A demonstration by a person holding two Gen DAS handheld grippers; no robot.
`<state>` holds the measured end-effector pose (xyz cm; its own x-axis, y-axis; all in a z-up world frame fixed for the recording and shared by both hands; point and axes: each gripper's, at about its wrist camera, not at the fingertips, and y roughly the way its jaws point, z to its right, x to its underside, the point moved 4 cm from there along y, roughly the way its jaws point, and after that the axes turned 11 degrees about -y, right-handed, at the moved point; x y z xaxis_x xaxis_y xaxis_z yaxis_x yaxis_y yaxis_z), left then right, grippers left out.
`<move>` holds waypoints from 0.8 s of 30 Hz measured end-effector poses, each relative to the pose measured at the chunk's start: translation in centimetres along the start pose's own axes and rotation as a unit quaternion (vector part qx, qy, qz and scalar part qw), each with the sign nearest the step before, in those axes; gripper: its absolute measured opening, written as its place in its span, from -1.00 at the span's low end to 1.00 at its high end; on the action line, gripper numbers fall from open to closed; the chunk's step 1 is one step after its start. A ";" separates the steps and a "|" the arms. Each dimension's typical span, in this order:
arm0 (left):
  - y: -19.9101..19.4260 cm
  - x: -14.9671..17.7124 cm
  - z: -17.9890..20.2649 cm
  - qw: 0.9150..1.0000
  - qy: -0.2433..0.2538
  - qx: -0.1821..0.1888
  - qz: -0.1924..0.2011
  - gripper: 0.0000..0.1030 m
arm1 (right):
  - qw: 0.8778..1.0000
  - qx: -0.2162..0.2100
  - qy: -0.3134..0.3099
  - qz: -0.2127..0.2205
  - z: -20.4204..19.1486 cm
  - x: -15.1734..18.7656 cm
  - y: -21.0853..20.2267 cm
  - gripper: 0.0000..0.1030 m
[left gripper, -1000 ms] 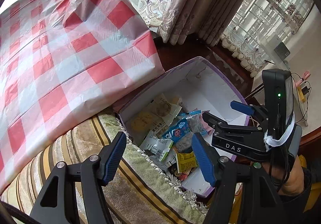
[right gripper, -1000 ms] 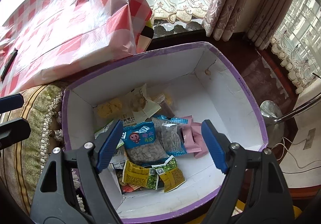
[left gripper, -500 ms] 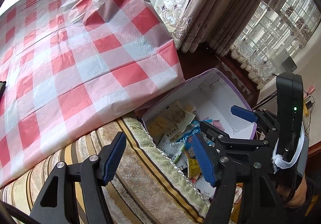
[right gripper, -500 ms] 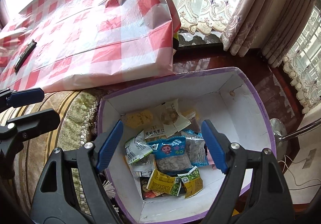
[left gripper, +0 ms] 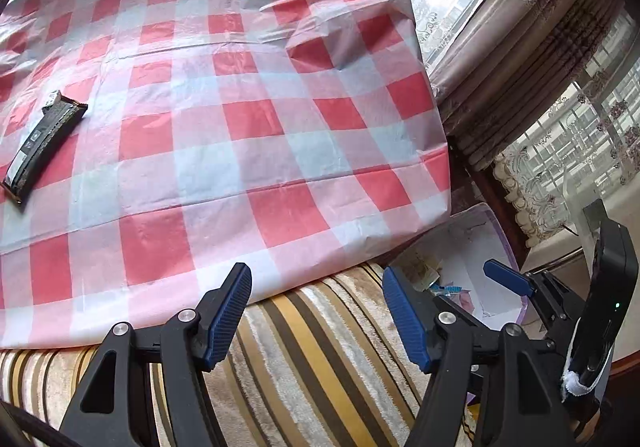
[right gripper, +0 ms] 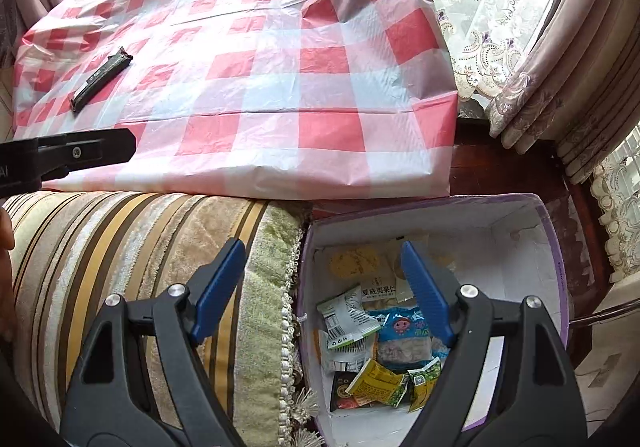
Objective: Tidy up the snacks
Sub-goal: 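Move both tools back over the black bar pack and white candy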
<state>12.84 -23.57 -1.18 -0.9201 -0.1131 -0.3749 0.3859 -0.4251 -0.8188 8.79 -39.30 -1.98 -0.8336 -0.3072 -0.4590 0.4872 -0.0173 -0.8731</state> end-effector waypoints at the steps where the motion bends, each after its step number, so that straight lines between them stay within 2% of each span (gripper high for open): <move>1: -0.3 -0.3 -0.8 1.000 -0.008 -0.001 0.004 0.33 | 1.000 -0.001 -0.005 0.000 -0.4 -0.2 0.0 0.60; 9: -2.3 -3.3 -7.9 0.997 -0.058 -0.028 0.042 0.33 | 0.999 -0.019 -0.029 0.009 -3.4 -2.4 0.4 0.60; 13: -3.5 -5.0 -11.5 0.994 -0.065 -0.051 0.067 0.33 | 0.999 -0.031 -0.039 0.017 -5.0 -3.7 0.6 0.60; 19: -4.9 -8.2 -16.5 0.989 -0.087 -0.062 0.098 0.38 | 0.997 -0.054 -0.051 0.029 -7.4 -5.7 0.9 0.60; 21: -5.2 -9.2 -17.8 0.988 -0.087 -0.066 0.108 0.50 | 0.996 -0.061 -0.055 0.029 -8.1 -6.1 1.2 0.60; 24: -5.2 -10.6 -19.2 0.988 -0.057 -0.079 0.116 0.55 | 0.995 -0.071 -0.063 0.027 -9.2 -6.6 1.8 0.60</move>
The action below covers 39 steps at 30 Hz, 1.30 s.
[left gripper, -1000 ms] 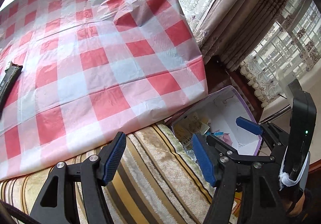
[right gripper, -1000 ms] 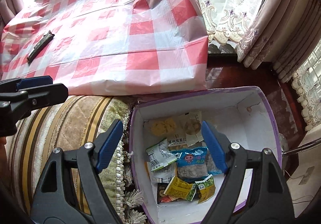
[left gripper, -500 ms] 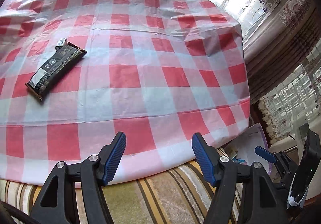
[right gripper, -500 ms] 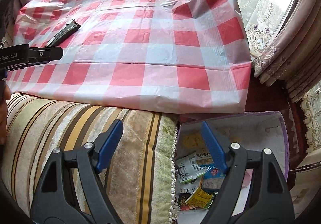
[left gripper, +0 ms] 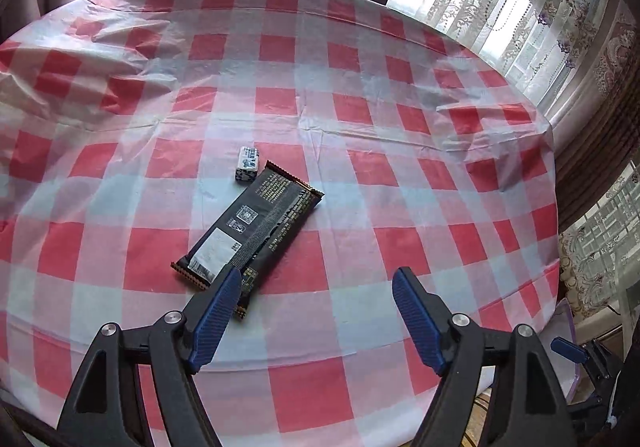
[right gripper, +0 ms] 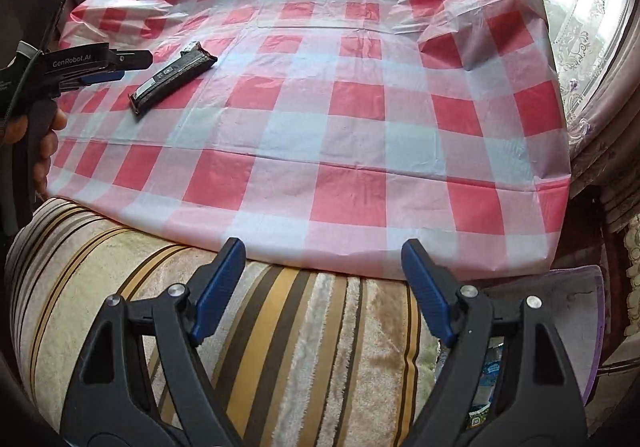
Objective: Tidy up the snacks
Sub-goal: 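Move both tools back over the black bar pack and white candy, then grasp the black bar pack with left tool while right tool grasps white candy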
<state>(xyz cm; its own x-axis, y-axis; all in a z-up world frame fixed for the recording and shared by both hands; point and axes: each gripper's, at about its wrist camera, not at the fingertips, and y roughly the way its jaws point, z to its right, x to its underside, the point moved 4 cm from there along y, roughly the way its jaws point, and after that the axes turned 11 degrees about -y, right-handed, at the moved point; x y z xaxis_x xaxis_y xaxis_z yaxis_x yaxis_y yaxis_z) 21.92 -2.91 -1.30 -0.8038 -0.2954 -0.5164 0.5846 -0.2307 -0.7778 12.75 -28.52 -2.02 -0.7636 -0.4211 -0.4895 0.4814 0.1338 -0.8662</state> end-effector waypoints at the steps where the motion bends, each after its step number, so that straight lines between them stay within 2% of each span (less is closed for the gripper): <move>1: 0.3 -0.4 -0.3 1.000 0.014 -0.003 0.000 0.57 | 1.000 -0.002 -0.002 0.000 -0.3 -0.1 0.2 0.60; 3: 1.0 -1.0 -0.8 0.999 0.043 -0.020 -0.001 0.61 | 1.000 -0.006 -0.005 -0.002 -0.7 -0.4 0.6 0.60; 9: 4.0 -1.9 -1.2 0.992 0.117 -0.039 -0.021 0.62 | 1.000 -0.011 0.001 -0.005 -0.7 -0.9 1.4 0.60; 17: 7.1 -2.0 -1.8 0.982 0.174 -0.064 -0.044 0.62 | 1.000 -0.012 0.007 -0.014 -0.5 -1.5 2.3 0.60; 20: 8.2 -2.0 -2.4 0.980 0.174 -0.074 -0.058 0.62 | 1.000 -0.012 0.007 -0.017 -0.6 -1.9 2.7 0.60; 23: 8.4 -2.0 -2.8 0.983 0.163 -0.051 -0.064 0.60 | 1.000 -0.010 0.009 -0.016 -0.7 -2.3 2.9 0.60; 25: 8.2 -1.8 -2.6 0.983 0.168 -0.048 -0.060 0.45 | 1.000 -0.009 0.012 -0.016 -0.7 -2.8 3.2 0.60; 27: 7.8 -1.5 -2.3 0.982 0.176 -0.043 -0.061 0.14 | 1.000 -0.005 0.014 -0.015 -0.7 -3.2 3.4 0.60; 29: 7.6 -1.4 -2.2 0.982 0.173 -0.039 -0.063 0.02 | 1.000 -0.005 0.013 -0.013 -0.8 -3.8 3.6 0.60; 35: 6.6 -0.3 -2.4 0.986 0.153 -0.030 -0.062 -0.01 | 1.000 -0.007 0.005 -0.004 -2.0 -6.1 4.5 0.60; 39: 5.7 0.8 -2.9 0.990 0.122 -0.038 -0.059 -0.01 | 1.000 -0.001 -0.028 0.007 -3.1 -8.7 5.6 0.60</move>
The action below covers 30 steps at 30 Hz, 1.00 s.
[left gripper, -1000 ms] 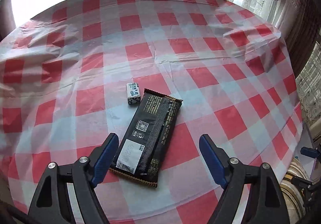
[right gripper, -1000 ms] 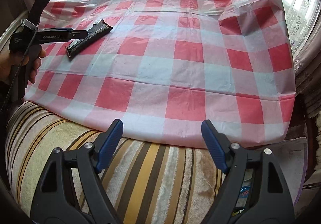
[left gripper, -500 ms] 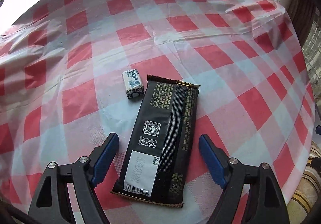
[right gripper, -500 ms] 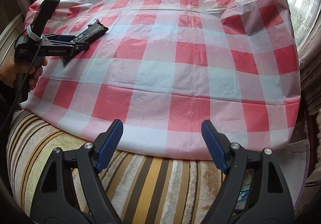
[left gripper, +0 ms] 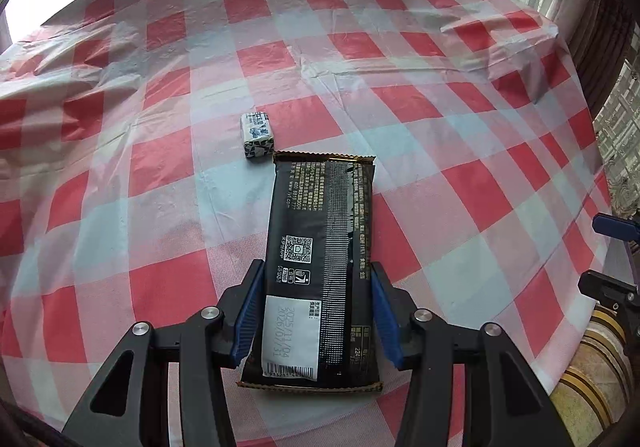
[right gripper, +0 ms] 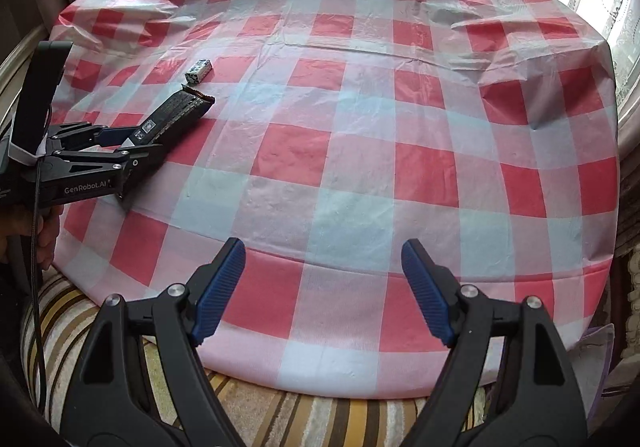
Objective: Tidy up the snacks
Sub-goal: 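Grasp the black bar pack with left tool while right tool grasps white candy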
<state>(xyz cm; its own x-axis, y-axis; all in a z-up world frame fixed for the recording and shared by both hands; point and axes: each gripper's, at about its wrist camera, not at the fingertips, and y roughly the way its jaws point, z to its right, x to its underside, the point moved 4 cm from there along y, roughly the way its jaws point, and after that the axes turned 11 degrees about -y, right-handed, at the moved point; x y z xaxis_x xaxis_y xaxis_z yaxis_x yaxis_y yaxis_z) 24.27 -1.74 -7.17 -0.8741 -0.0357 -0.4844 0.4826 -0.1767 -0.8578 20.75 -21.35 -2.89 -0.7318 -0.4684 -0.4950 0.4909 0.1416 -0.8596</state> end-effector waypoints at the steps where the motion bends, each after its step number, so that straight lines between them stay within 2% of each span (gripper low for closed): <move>1: -0.2 0.3 -0.2 1.000 -0.009 0.000 0.001 -0.01 | 1.000 0.002 -0.011 0.005 -0.2 -0.8 0.3 0.60; 9: -1.7 1.7 -3.6 0.995 -0.102 -0.017 0.014 -0.01 | 0.991 0.005 -0.128 0.034 -2.6 -8.4 4.6 0.60; 12: -1.9 1.6 -5.3 0.990 -0.135 -0.035 0.026 -0.01 | 0.982 0.004 -0.182 0.047 -4.2 -10.8 6.2 0.60; 19: -2.1 1.3 -7.7 0.980 -0.186 -0.042 0.053 -0.01 | 0.955 -0.023 -0.289 0.061 -8.2 -14.2 9.9 0.60; 22: -2.1 1.3 -7.7 0.980 -0.186 -0.042 0.057 -0.01 | 0.947 -0.028 -0.315 0.060 -9.2 -15.3 11.1 0.60; 25: -2.2 1.2 -8.3 0.977 -0.201 -0.026 0.063 -0.01 | 0.940 -0.038 -0.333 0.059 -9.8 -16.3 12.1 0.60; 30: -2.3 1.2 -8.9 0.973 -0.220 -0.009 0.073 -0.01 | 0.942 -0.065 -0.324 0.055 -9.7 -18.0 13.4 0.60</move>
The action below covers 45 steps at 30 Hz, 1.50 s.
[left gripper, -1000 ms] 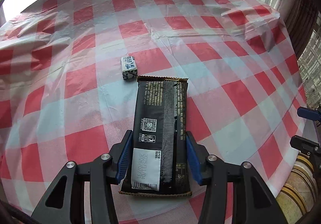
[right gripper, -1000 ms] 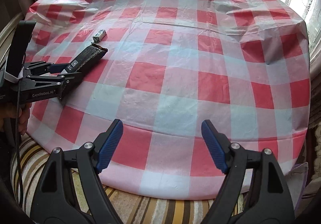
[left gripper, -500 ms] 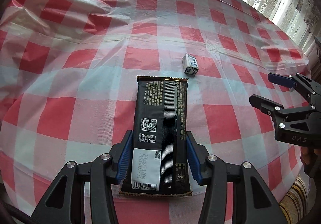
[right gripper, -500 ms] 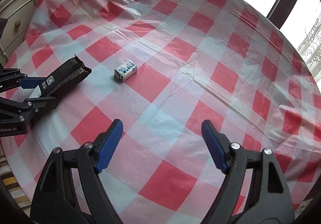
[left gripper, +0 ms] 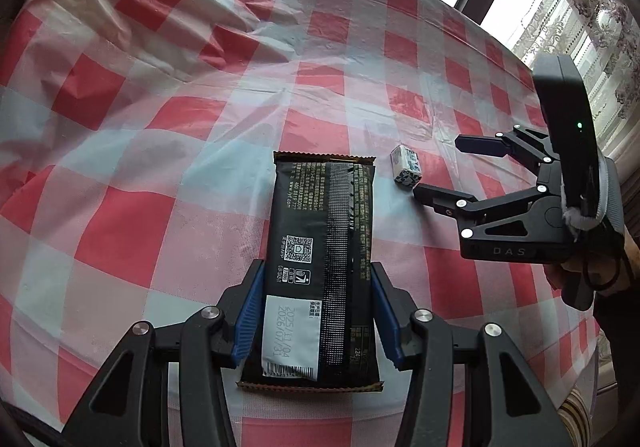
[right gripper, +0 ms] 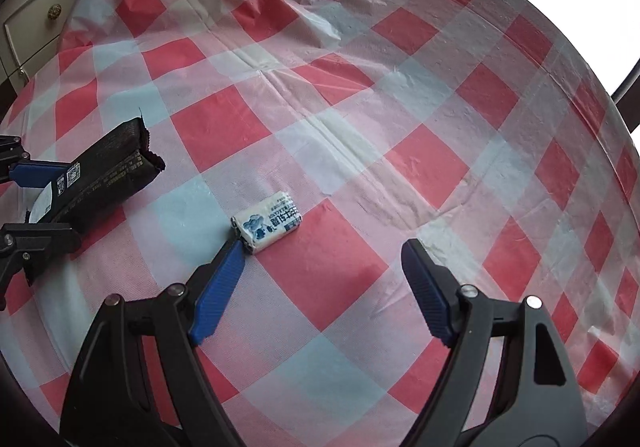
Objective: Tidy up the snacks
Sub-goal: 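Grasp the black bar pack with left tool while right tool grasps white candy, then carry both items to the white box and open both tools to drop them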
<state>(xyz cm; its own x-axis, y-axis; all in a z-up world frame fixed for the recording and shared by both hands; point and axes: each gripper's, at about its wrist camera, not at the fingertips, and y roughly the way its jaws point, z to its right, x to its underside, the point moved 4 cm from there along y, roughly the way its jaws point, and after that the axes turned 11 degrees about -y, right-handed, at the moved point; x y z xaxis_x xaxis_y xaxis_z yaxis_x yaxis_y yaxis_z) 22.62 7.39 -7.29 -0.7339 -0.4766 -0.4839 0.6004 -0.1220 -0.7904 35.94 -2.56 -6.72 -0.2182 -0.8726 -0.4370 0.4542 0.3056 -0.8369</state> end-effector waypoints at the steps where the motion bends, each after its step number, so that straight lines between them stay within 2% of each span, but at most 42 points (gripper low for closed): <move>1: 0.0 0.0 0.0 1.000 0.000 0.000 0.001 -0.01 | 1.000 -0.005 0.001 0.005 0.1 -0.3 0.2 0.60; 5: 0.1 -0.1 0.0 1.000 -0.001 0.002 0.004 0.00 | 0.999 -0.025 0.010 0.017 0.6 -1.1 1.0 0.55; 11: 0.0 -0.1 -0.1 1.000 -0.001 0.003 0.007 0.00 | 0.995 -0.068 0.065 0.026 1.1 -1.8 1.8 0.13; 16: 0.2 -0.4 -0.2 1.000 -0.003 0.001 0.007 0.00 | 0.992 -0.065 0.101 0.022 0.5 -1.9 1.4 -0.24; 21: 0.5 -0.4 0.2 1.000 0.003 -0.022 0.008 -0.01 | 0.987 -0.035 0.158 0.008 0.1 -1.5 1.0 -0.26; 29: 0.6 -0.3 0.5 0.999 0.010 -0.048 0.010 -0.01 | 0.964 0.010 0.263 -0.014 -1.6 1.4 -1.3 -0.26; 35: 0.4 0.0 0.8 0.997 0.020 -0.070 0.005 -0.02 | 0.955 0.023 0.295 -0.025 -3.0 4.3 -3.6 -0.27; 45: -1.3 0.2 0.8 0.998 -0.002 -0.068 0.009 -0.02 | 0.944 0.036 0.326 -0.020 -3.6 7.8 -7.6 -0.27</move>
<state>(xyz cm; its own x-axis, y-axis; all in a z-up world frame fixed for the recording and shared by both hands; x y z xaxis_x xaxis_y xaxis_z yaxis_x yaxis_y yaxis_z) 21.93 6.77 -6.08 -0.7222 -0.4810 -0.4971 0.5645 0.0055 -0.8254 27.65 -10.30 -4.98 -0.7117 -0.4553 -0.5350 0.4866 0.2297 -0.8429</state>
